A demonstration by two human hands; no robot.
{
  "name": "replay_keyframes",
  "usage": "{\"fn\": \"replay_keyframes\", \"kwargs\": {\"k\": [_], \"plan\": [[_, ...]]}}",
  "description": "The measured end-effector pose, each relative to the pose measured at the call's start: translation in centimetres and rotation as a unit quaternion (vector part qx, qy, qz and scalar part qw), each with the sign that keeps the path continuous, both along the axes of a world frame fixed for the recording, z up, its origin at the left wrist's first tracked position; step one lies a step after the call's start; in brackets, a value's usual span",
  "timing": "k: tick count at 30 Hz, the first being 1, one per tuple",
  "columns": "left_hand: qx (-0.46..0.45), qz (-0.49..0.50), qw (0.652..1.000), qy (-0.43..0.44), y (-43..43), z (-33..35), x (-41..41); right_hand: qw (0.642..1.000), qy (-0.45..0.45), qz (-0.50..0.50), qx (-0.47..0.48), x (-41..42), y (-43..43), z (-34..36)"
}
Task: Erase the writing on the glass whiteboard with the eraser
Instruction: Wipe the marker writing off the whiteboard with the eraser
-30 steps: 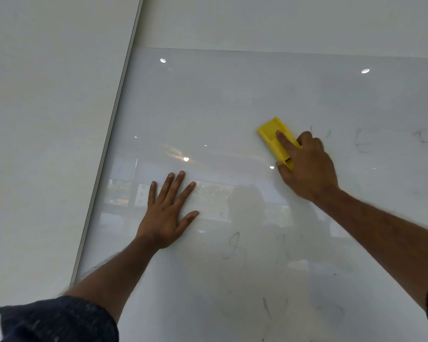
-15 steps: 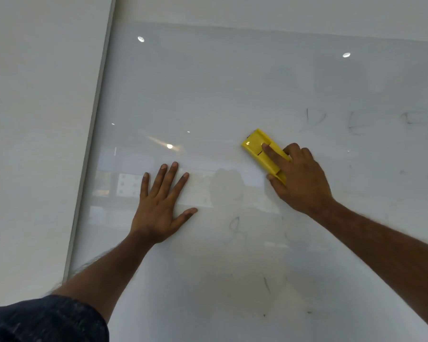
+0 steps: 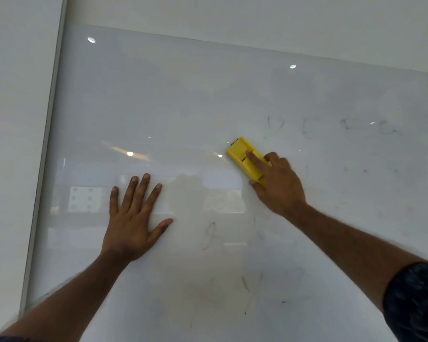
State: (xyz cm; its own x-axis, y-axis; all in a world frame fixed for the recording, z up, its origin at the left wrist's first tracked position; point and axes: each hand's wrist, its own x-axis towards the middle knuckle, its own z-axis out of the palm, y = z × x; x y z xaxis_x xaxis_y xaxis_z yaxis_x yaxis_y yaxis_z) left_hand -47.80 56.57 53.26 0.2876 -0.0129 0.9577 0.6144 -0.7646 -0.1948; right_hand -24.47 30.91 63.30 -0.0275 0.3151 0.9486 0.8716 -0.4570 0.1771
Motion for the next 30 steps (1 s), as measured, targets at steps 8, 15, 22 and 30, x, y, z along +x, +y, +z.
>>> {"fn": "replay_keyframes", "kwargs": {"k": [8, 15, 22, 30], "plan": [[0.024, -0.008, 1.0, -0.01, 0.5, -0.3, 0.3, 0.958, -0.183, 0.046, -0.217, -3.0, 1.9, -11.9], [0.029, -0.022, 0.999, -0.015, 0.2, -0.3, 0.7, 0.999, 0.026, 0.02, -0.011, -1.9, -0.2, -6.4], [0.04, -0.012, 0.999, -0.02, 0.5, 0.1, 0.8, 0.981, -0.13, 0.039, -0.139, -4.2, 2.2, -12.8], [0.037, 0.009, 0.999, -0.014, -0.2, 0.3, 0.5, 0.995, -0.09, 0.005, -0.048, -1.0, 0.1, -7.1]]}}
